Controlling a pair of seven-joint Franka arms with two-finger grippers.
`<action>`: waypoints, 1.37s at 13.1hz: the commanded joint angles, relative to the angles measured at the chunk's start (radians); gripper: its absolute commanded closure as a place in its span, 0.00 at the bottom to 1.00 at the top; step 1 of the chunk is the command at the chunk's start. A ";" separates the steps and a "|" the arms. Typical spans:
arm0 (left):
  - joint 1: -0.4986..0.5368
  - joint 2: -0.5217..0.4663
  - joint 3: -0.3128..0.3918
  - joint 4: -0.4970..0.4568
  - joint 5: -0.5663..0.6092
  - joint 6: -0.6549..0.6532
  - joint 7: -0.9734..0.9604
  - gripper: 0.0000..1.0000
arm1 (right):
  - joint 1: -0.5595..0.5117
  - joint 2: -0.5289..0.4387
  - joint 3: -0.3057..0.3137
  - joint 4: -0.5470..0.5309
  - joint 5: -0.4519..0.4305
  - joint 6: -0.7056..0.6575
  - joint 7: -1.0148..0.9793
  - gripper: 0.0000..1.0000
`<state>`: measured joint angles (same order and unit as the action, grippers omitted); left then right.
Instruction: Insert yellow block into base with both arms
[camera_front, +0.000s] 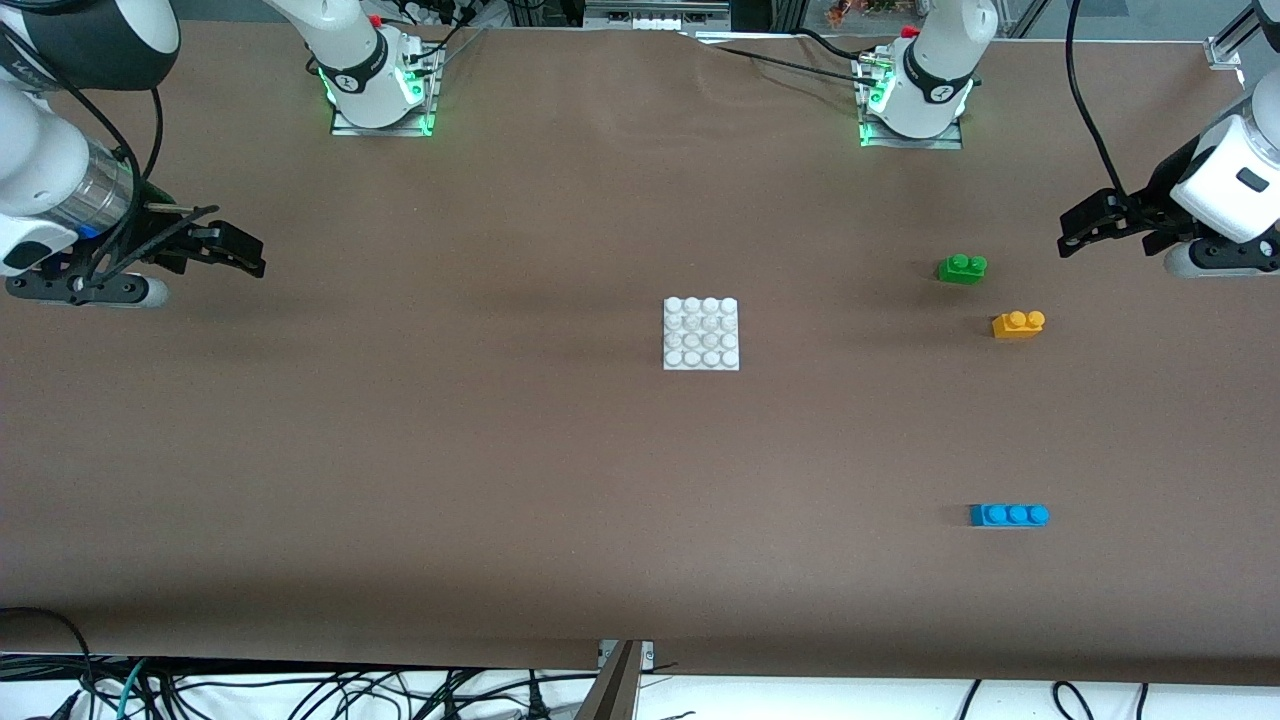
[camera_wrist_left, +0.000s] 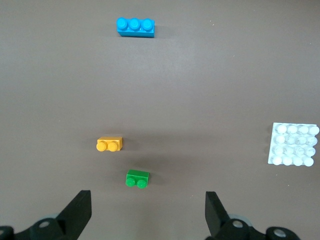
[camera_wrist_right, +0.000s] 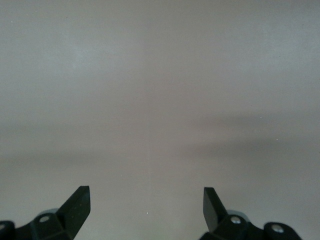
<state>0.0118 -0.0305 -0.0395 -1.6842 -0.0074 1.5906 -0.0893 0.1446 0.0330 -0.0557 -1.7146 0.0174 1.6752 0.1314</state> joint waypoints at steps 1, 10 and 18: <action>0.020 0.004 0.000 0.015 -0.033 -0.012 0.025 0.00 | -0.013 -0.011 0.014 0.013 -0.013 -0.017 -0.018 0.00; 0.165 0.101 0.000 -0.121 0.006 0.169 0.207 0.00 | -0.014 0.041 0.013 0.102 -0.013 -0.077 -0.041 0.00; 0.220 0.127 0.000 -0.506 0.083 0.662 0.301 0.00 | -0.033 0.053 0.005 0.099 -0.011 -0.040 -0.039 0.00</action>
<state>0.1959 0.1085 -0.0326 -2.1136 0.0472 2.1635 0.1621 0.1278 0.0760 -0.0579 -1.6368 0.0158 1.6358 0.1044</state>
